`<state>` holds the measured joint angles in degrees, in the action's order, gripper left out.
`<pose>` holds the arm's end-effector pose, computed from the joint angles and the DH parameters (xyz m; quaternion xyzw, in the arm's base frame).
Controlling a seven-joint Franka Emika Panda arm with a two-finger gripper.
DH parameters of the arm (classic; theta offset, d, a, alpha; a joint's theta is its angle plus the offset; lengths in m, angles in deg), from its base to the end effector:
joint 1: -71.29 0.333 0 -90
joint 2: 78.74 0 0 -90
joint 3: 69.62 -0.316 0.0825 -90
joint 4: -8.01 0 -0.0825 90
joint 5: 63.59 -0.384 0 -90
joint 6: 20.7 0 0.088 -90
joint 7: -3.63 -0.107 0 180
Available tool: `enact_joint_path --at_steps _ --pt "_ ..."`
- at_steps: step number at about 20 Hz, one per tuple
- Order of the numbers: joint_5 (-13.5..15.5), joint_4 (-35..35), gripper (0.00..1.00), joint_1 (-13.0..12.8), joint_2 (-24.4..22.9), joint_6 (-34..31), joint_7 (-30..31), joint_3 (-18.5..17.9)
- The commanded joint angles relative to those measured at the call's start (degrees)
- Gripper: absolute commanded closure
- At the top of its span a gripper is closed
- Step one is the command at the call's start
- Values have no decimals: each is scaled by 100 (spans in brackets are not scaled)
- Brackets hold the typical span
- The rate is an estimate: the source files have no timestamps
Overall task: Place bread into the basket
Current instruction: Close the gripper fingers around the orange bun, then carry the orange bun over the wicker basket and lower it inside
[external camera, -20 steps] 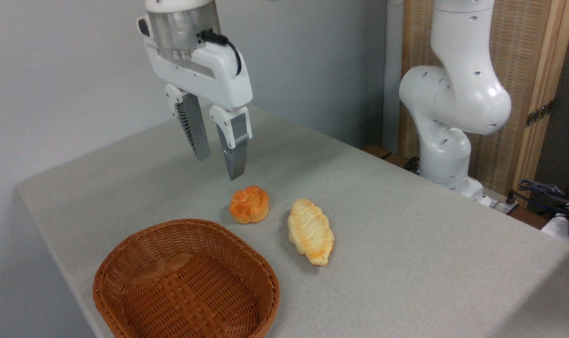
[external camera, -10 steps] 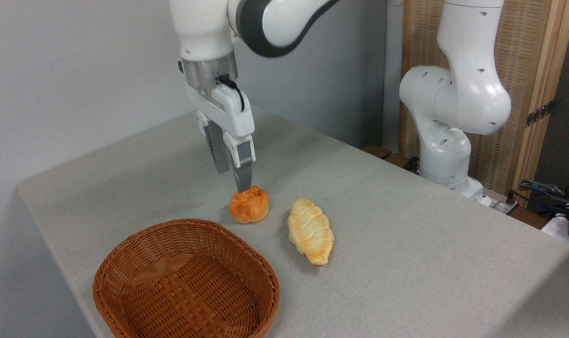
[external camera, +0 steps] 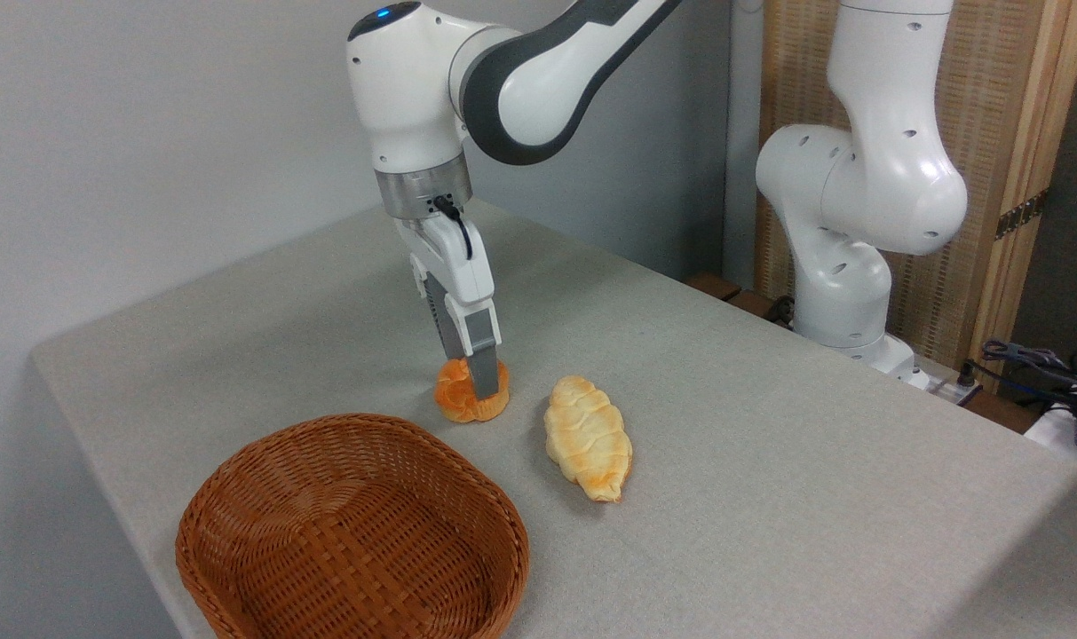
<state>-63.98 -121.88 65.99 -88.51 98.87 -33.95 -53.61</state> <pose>0.4546 -0.1796 0.4260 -0.8707 0.4910 0.0118 0.0249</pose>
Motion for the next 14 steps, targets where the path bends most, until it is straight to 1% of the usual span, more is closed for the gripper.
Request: enact_joint_path --at_steps 1,2,3,4,7,9,10,12,13,14 --pt "-137 -37 29 -6 142 295 -101 -37" --pt "-137 -37 42 -6 186 339 -101 -28" --pt "-137 -37 48 -6 195 348 -101 -28" --pt "-128 -37 57 -6 195 357 -101 -28" --pt "-102 -28 64 -6 195 349 -101 -28" --pt "-93 -28 65 -6 195 305 -101 -37" --pt "-93 -19 67 -6 195 287 -101 -37" --pt "-93 16 68 -6 195 226 -83 -37" --pt "-58 242 68 -6 178 -149 -101 -98" --pt "-58 619 68 2 212 -762 -144 -98"
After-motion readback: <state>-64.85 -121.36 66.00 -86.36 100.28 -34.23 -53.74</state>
